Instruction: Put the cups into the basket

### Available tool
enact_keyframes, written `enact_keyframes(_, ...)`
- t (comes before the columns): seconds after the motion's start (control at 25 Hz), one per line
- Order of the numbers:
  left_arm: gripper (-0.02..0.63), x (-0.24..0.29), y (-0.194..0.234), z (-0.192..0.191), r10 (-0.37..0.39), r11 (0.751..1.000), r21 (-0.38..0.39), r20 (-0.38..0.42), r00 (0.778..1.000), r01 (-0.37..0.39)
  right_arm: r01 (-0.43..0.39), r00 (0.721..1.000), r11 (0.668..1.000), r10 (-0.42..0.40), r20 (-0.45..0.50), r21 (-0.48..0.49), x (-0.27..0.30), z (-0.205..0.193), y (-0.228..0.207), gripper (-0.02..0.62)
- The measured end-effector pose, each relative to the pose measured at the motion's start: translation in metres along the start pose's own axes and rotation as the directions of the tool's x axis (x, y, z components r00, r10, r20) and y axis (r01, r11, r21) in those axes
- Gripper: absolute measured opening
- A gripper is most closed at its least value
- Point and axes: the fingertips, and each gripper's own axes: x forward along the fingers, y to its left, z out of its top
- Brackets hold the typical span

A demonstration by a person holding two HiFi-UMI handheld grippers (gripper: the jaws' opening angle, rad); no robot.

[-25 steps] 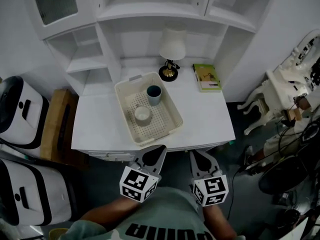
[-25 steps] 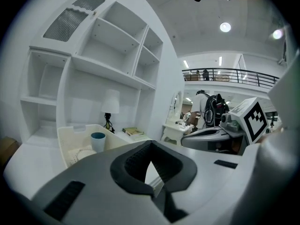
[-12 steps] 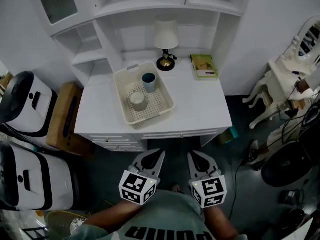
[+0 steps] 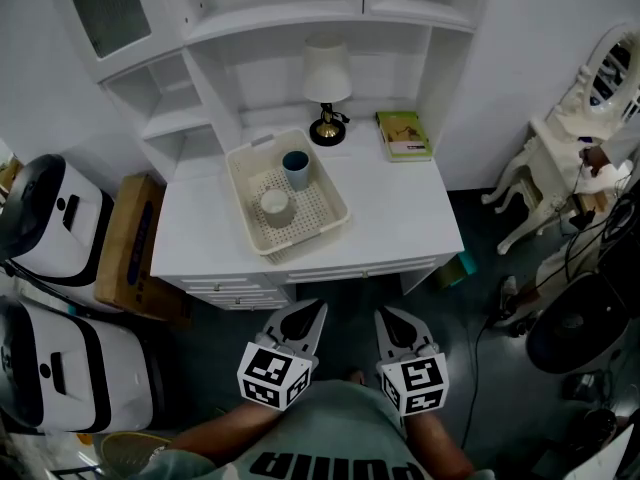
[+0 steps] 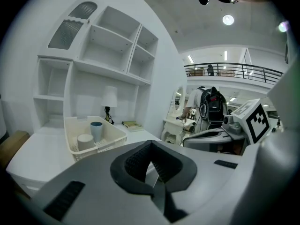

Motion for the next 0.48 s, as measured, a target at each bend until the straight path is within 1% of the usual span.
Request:
enact_keyframes(0.24, 0.006, 0.003, 0.015, 0.010, -0.015, 1.000, 0.008, 0.005, 1.000, 0.015, 0.020, 1.000, 1.000, -0.020, 0.002, -0.005, 0.007, 0.010, 0.003, 0.012)
enact_keyframes(0.48, 0.006, 0.009, 0.015, 0.019, -0.051, 0.998, 0.021, 0.014, 0.999, 0.051, 0.040, 0.999, 0.999, -0.040, -0.007, -0.006, 0.008, 0.010, 0.002, 0.012)
